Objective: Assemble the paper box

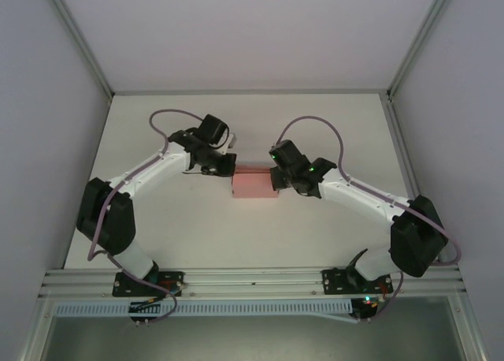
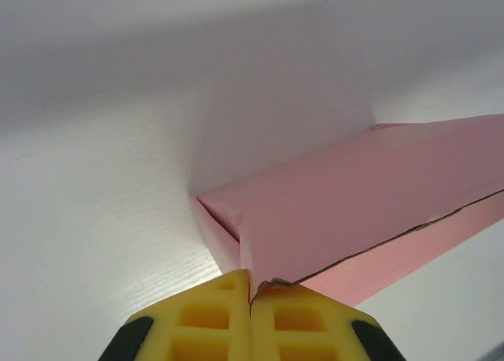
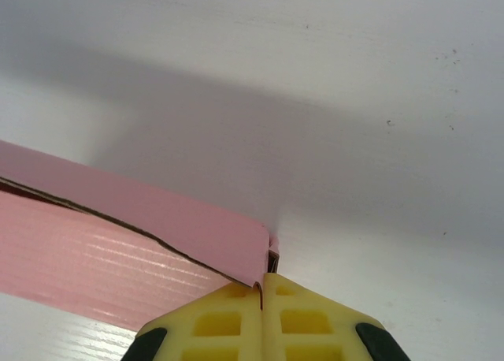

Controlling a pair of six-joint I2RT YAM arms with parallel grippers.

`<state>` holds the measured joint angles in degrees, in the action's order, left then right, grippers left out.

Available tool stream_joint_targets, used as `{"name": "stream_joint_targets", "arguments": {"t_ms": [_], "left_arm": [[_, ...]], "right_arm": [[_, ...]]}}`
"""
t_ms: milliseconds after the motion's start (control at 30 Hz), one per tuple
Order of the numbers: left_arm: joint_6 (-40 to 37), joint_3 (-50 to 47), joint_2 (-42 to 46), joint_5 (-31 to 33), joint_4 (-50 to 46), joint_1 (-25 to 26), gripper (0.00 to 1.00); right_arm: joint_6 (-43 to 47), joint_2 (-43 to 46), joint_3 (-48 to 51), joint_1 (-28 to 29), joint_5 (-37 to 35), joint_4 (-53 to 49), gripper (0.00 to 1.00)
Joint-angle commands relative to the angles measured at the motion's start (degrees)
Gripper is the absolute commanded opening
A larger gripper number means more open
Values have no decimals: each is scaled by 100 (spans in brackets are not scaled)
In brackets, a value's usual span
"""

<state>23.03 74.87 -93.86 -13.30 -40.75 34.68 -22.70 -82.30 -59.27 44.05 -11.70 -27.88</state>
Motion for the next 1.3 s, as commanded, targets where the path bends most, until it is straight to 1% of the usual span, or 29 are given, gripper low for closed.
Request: {"name": "stream_joint_targets", "arguments": {"t_ms": [0,133,267,367,500,567,600,667,767,867,933,1000,1033,1100,1200,1233,1267], "left_arm": [[381,153,18,-747,-51,-54,0],[419,251,-74,-971,-117,-129,0],[409,321,-49,-998,-279,-193,0],[559,98,42,-1054,-228,-213,0],[398,-352,229,-1008,230,-154,0],[466,-615,308,-710,538,-76,0],[577,-695,327,-395,588,-21,0],[709,-971,430,-40,931,143,0],[923,-1301,591,486,1272,496,0],[1053,-1657,845,1383,1426,984,0],[1114,-2077,1065,1626,1806,1239,0],[1287,-2461,1254,2156,2091,1481,0],[1385,-2602,1315,2323,2188,1574,0],[1501,-2967,1446,2420,2673,1789,0],[1671,-3344,1519,3123,3231,2248,0],[1780,-3435,1514,3230,3370,2329,0],[1760,-3521,1485,3199,3545,2395,0]], "right_arm": [[-174,-130,56,101,71,-274,0],[-191,-205,99,103,199,-226,0],[-244,-246,165,139,124,-227,0],[-371,-239,231,139,37,-200,0],[-358,-251,282,145,195,-48,0],[-379,-239,311,139,166,-7,0],[-417,-248,311,139,143,-8,0],[-471,-236,366,150,158,99,0],[-555,-210,470,205,149,226,0],[-567,-58,635,288,52,412,0],[-539,92,849,302,67,686,0],[-509,235,1102,301,128,1012,0],[-485,310,1227,314,125,1173,0],[-502,470,1533,324,75,1522,0],[-529,652,1964,340,123,2092,0],[-503,700,2079,349,161,2262,0],[-511,719,2165,351,180,2374,0]]}}
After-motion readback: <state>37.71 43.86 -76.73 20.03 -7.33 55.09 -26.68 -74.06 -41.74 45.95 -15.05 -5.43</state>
